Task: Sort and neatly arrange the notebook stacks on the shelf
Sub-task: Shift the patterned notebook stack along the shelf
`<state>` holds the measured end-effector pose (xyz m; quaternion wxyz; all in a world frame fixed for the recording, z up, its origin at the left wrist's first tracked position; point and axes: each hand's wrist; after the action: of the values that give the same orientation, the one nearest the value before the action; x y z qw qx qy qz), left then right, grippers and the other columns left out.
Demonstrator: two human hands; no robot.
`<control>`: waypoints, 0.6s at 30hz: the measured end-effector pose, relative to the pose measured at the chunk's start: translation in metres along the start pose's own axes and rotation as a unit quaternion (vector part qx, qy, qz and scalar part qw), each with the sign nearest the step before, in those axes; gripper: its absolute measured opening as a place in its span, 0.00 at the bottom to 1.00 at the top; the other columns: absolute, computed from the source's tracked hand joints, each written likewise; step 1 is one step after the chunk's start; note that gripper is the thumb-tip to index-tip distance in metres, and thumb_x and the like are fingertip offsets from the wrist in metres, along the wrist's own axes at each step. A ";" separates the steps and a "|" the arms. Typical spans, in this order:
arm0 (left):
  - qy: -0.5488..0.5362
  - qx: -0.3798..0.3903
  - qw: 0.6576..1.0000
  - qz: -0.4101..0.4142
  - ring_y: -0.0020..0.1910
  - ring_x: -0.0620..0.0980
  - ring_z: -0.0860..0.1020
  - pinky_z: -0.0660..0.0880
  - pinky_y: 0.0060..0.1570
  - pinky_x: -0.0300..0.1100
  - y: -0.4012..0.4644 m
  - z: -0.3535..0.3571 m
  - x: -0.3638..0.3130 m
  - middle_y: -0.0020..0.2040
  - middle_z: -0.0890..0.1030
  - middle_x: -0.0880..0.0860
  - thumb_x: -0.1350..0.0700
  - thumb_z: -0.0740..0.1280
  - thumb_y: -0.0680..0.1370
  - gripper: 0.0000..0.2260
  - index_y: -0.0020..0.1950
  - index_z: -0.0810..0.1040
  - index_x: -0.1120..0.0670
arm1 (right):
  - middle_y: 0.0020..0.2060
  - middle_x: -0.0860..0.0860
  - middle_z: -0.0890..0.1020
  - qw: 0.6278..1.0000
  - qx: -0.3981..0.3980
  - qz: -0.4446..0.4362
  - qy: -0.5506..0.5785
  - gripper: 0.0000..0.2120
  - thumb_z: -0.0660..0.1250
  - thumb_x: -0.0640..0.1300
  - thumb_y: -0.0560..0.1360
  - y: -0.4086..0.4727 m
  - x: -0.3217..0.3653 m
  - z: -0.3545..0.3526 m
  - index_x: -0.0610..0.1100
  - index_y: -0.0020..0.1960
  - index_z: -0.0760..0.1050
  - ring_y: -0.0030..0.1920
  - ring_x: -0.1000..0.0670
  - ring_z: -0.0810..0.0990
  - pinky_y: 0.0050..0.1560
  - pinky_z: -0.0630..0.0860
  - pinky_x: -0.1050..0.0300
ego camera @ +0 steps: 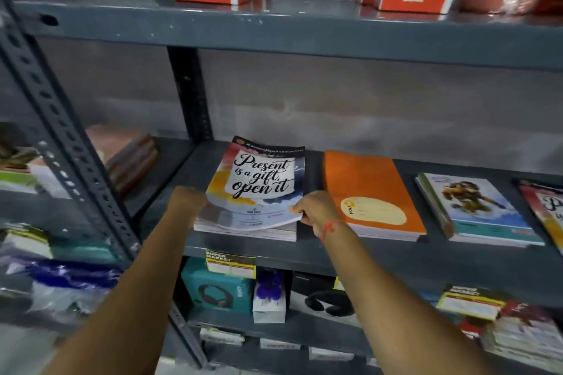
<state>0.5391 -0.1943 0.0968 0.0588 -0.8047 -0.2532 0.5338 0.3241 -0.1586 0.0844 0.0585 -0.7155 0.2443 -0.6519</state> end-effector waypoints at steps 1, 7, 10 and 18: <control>0.085 -0.018 0.995 0.046 0.39 0.51 0.72 0.65 0.40 0.40 0.006 0.003 0.007 0.33 0.65 0.51 0.65 0.57 0.77 0.07 0.41 0.71 0.59 | 0.34 0.46 0.74 1.000 -0.006 -0.006 -0.029 0.13 0.69 0.30 0.70 0.002 -0.003 0.003 0.40 0.32 0.69 0.36 0.50 0.74 0.45 0.79 0.54; 0.260 -0.051 0.958 0.109 0.52 0.65 0.76 0.68 0.45 0.47 0.009 -0.003 0.010 0.47 0.78 0.66 0.60 0.62 0.75 0.12 0.32 0.71 0.62 | 0.36 0.45 0.75 0.966 0.008 -0.070 -0.247 0.12 0.72 0.41 0.69 0.000 -0.015 0.002 0.40 0.38 0.70 0.45 0.43 0.81 0.50 0.81 0.45; 0.316 -0.064 0.938 0.129 0.55 0.65 0.76 0.74 0.50 0.51 0.004 -0.001 0.003 0.55 0.78 0.68 0.62 0.61 0.75 0.11 0.52 0.76 0.68 | 0.43 0.42 0.79 0.928 -0.022 -0.135 -0.348 0.10 0.71 0.44 0.71 -0.005 -0.016 -0.003 0.42 0.44 0.70 0.42 0.44 0.79 0.39 0.74 0.56; 0.246 -0.047 0.910 0.331 0.50 0.63 0.78 0.73 0.46 0.47 -0.079 0.102 -0.056 0.52 0.80 0.65 0.62 0.63 0.73 0.09 0.49 0.79 0.63 | 0.40 0.38 0.84 0.947 -0.154 -0.211 -0.188 0.05 0.66 0.37 0.71 -0.014 0.000 -0.107 0.38 0.37 0.79 0.45 0.38 0.83 0.49 0.79 0.46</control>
<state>0.4039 -0.1698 0.1287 -0.0985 -0.9501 0.0250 0.2949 0.2251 -0.1212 0.1055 -0.1463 -0.8603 0.1700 -0.4579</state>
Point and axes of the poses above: each hand's wrist, its own y-axis towards the middle knuckle, its own z-axis out of the palm, x = y × z
